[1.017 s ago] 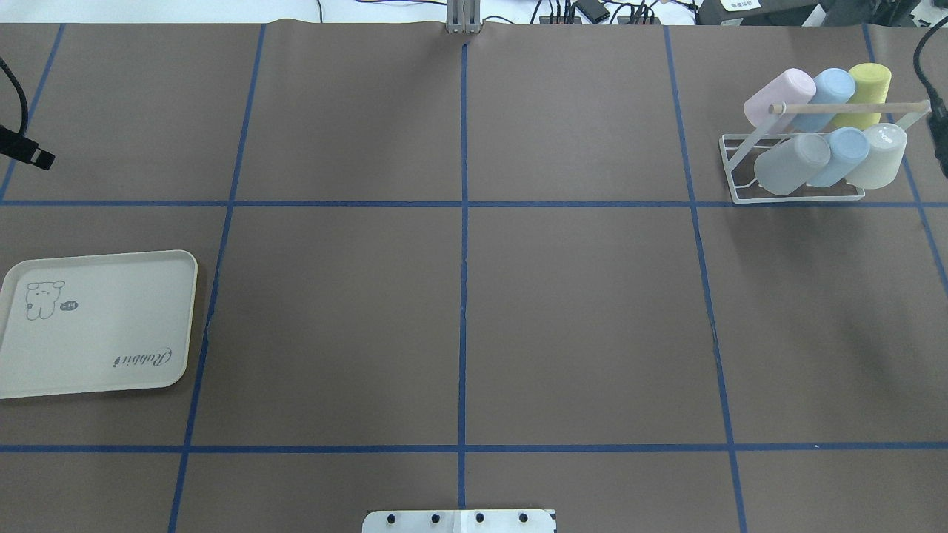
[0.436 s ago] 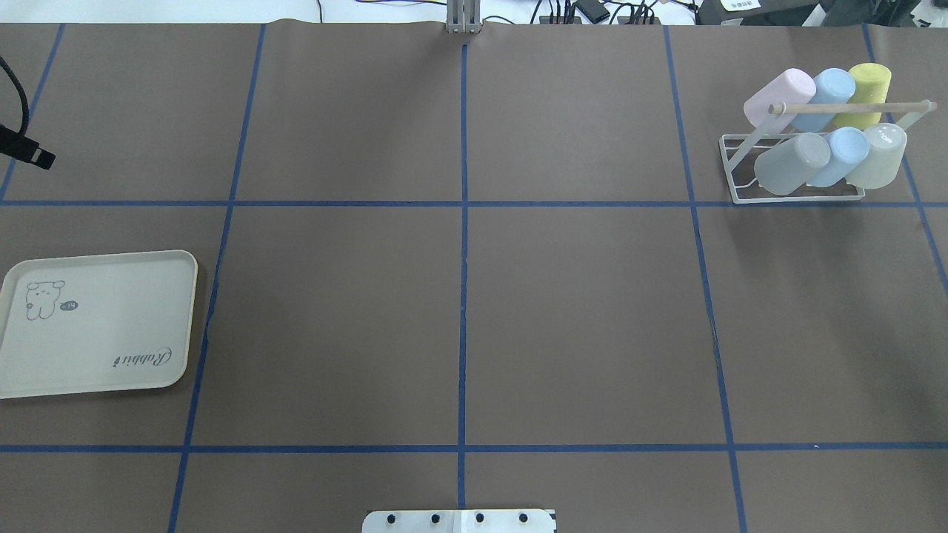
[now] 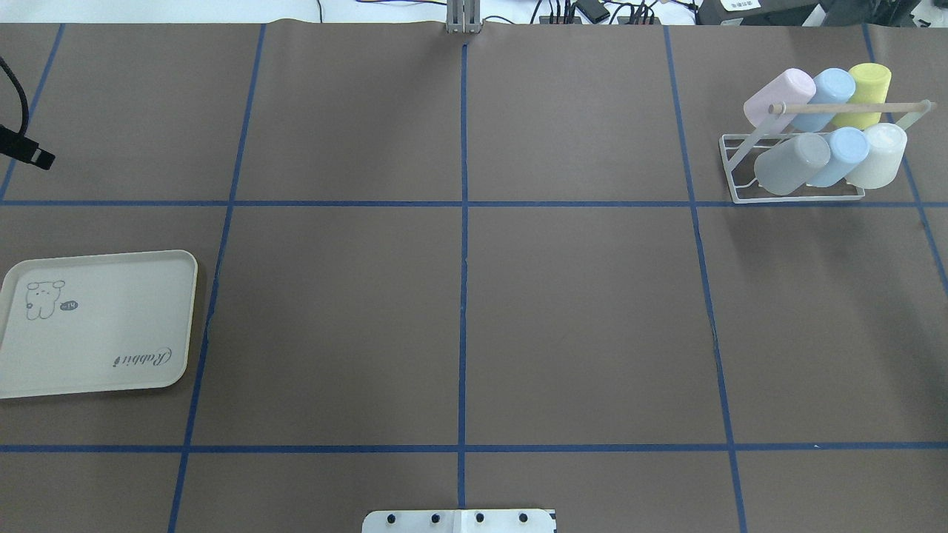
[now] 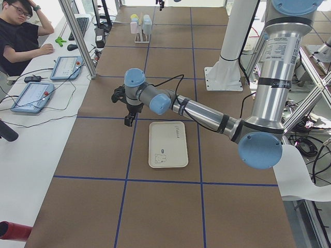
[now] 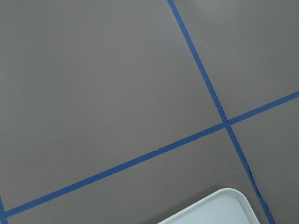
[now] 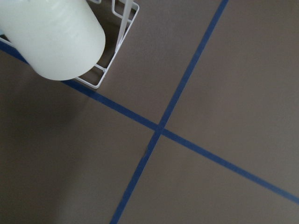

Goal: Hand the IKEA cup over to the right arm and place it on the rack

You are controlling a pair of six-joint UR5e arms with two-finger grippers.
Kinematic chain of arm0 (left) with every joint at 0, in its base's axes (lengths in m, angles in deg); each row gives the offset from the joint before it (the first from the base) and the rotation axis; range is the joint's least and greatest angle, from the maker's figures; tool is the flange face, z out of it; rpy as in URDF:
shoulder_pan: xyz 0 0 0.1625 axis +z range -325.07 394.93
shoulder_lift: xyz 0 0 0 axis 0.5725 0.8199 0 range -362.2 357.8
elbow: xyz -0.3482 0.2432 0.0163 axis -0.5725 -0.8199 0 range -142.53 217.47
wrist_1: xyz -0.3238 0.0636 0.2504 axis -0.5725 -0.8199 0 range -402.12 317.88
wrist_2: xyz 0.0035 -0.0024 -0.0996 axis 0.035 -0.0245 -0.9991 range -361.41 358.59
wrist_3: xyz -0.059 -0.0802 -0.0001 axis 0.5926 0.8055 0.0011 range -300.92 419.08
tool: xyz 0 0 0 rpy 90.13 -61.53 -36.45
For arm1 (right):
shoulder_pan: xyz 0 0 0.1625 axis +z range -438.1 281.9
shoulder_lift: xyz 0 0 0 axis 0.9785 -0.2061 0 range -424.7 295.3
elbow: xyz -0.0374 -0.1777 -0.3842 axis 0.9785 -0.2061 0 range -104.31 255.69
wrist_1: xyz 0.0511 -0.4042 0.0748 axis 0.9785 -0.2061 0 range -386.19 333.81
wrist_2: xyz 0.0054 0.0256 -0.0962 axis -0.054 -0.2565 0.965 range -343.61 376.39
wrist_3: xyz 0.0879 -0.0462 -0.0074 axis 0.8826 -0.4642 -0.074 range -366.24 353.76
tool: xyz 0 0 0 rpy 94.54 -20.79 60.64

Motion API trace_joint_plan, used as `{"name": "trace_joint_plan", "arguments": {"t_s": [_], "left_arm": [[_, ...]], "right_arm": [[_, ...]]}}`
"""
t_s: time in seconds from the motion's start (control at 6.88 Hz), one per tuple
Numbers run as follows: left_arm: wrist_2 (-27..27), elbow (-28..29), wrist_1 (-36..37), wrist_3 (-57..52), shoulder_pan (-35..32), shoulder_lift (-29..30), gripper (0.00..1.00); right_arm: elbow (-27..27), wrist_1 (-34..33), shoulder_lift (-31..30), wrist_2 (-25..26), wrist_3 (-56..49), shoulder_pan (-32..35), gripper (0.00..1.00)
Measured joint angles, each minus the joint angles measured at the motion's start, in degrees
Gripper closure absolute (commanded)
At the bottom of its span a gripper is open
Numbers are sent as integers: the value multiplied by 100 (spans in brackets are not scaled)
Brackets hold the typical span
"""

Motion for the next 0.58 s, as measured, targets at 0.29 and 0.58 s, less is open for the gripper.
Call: {"name": "trace_joint_plan", "arguments": {"t_s": [0.29,0.58], "left_arm": [[0,53,2,43,-9,-4,0],[10,67,42,78,-113,8,0]], "right_arm": [[51,-1597,241,-499,341,361,0],[75,-2033,245,-566,429,463,0]]}}
